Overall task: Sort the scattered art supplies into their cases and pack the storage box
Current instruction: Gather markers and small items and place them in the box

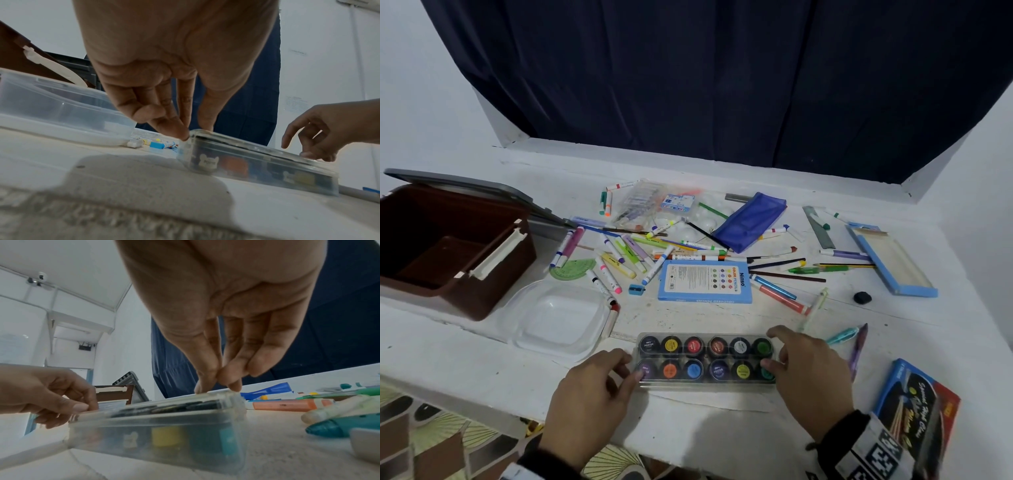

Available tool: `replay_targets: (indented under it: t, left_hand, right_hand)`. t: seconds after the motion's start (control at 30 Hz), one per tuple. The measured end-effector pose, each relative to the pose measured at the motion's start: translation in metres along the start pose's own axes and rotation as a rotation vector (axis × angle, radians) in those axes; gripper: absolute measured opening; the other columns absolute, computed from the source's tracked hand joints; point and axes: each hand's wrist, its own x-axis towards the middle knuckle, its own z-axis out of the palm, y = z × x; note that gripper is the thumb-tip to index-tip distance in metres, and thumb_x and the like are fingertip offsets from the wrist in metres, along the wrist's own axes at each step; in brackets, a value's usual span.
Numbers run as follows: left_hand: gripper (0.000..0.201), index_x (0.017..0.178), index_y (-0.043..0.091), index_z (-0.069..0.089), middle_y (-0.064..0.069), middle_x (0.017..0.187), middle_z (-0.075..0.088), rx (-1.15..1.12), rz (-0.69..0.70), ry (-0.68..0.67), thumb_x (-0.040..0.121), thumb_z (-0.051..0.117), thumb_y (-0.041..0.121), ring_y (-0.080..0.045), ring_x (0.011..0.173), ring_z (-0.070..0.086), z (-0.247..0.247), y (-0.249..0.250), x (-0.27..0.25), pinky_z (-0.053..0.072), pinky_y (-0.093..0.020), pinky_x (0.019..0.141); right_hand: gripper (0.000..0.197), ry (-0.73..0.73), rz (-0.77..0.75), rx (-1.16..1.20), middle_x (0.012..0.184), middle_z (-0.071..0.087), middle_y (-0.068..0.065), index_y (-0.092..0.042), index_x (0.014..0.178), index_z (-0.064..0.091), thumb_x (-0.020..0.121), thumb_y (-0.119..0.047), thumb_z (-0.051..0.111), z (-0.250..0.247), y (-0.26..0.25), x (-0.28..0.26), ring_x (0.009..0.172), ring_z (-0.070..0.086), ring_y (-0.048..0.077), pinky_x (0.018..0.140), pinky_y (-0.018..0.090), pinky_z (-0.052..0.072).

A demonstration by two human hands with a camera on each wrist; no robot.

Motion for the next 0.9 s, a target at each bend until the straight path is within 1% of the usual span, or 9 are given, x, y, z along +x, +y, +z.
replay_targets:
  t: [0.1,0.17,0.27,0.37,0.53,0.6,0.7,0.8,0.9]
  left_hand:
    - [0.018,0.087,0.034,0.065,0.022,0.073,0.064,-0.004,-0.006,0.0,0.08,0.077,0.046,-0.001,0.056,0.06,0.0,-0.001,0.0,0.054,-0.031,0.06]
    - [0.019,0.087,0.035,0.064,0.022,0.074,0.064,-0.01,-0.01,0.0,0.08,0.076,0.047,-0.001,0.056,0.061,0.001,-0.002,0.0,0.055,-0.032,0.06]
    - [0.02,0.089,0.035,0.062,0.021,0.075,0.065,-0.028,-0.021,-0.008,0.081,0.075,0.048,-0.001,0.057,0.061,0.001,-0.003,0.0,0.054,-0.032,0.061]
    - [0.021,0.092,0.035,0.063,0.022,0.076,0.066,-0.04,-0.035,-0.02,0.081,0.075,0.049,0.0,0.059,0.062,0.002,-0.003,0.0,0.055,-0.031,0.064]
    - [0.022,0.097,0.037,0.064,0.022,0.078,0.066,-0.066,-0.027,-0.025,0.082,0.072,0.052,0.001,0.061,0.063,0.001,-0.003,-0.001,0.053,-0.026,0.062]
    - [0.026,0.098,0.038,0.064,0.022,0.08,0.066,-0.067,-0.022,-0.026,0.081,0.068,0.057,0.0,0.062,0.063,0.0,-0.003,-0.001,0.053,-0.025,0.062]
    - [0.029,0.098,0.038,0.063,0.021,0.084,0.067,-0.102,-0.009,-0.038,0.08,0.061,0.06,0.001,0.069,0.064,0.001,-0.003,-0.002,0.054,-0.023,0.064]
    - [0.02,0.106,0.038,0.063,0.023,0.091,0.072,-0.274,-0.04,-0.118,0.087,0.066,0.045,0.004,0.086,0.068,0.001,-0.001,-0.006,0.059,-0.027,0.074]
    - [0.032,0.12,0.037,0.06,0.023,0.107,0.072,-0.448,-0.087,-0.196,0.089,0.067,0.037,0.002,0.102,0.068,-0.005,0.004,-0.009,0.058,-0.032,0.089]
  right_hand:
    - [0.026,-0.015,-0.036,0.006,0.089,0.062,-0.014,-0.034,0.117,0.058,0.092,-0.034,0.063,0.0,-0.002,0.001,0.081,0.059,0.006,0.072,0.024,0.052]
    - [0.028,-0.027,-0.088,0.031,0.098,0.06,-0.015,-0.033,0.118,0.058,0.091,-0.031,0.063,0.001,-0.002,0.003,0.09,0.055,0.006,0.081,0.024,0.05]
    - [0.04,-0.106,-0.243,0.072,0.116,0.05,-0.014,-0.031,0.124,0.056,0.086,-0.025,0.066,0.005,-0.004,0.008,0.107,0.042,0.005,0.098,0.028,0.045]
    - [0.052,-0.216,-0.376,0.112,0.125,0.044,-0.016,-0.031,0.13,0.053,0.079,-0.023,0.062,0.003,-0.007,0.015,0.114,0.039,0.004,0.102,0.03,0.043]
    - [0.083,-0.407,-0.481,-0.004,0.144,0.039,-0.011,-0.03,0.149,0.031,0.075,-0.051,0.064,0.008,-0.011,0.03,0.126,0.04,0.01,0.109,0.032,0.036]
    - [0.095,-0.41,-0.51,-0.111,0.145,0.041,-0.008,-0.028,0.152,0.024,0.073,-0.06,0.066,0.015,-0.015,0.035,0.126,0.043,0.014,0.109,0.034,0.035]
    - [0.09,-0.342,-0.511,-0.122,0.132,0.05,-0.007,-0.027,0.148,0.032,0.071,-0.052,0.071,0.024,-0.02,0.037,0.116,0.049,0.015,0.1,0.035,0.039]
    - [0.084,-0.287,-0.506,-0.068,0.12,0.053,-0.01,-0.029,0.138,0.043,0.063,-0.048,0.074,0.025,-0.02,0.038,0.107,0.05,0.013,0.091,0.032,0.039]
    - [0.087,-0.212,-0.503,-0.021,0.121,0.053,-0.014,-0.032,0.136,0.046,0.057,-0.053,0.074,0.024,-0.016,0.039,0.108,0.049,0.01,0.093,0.029,0.036]
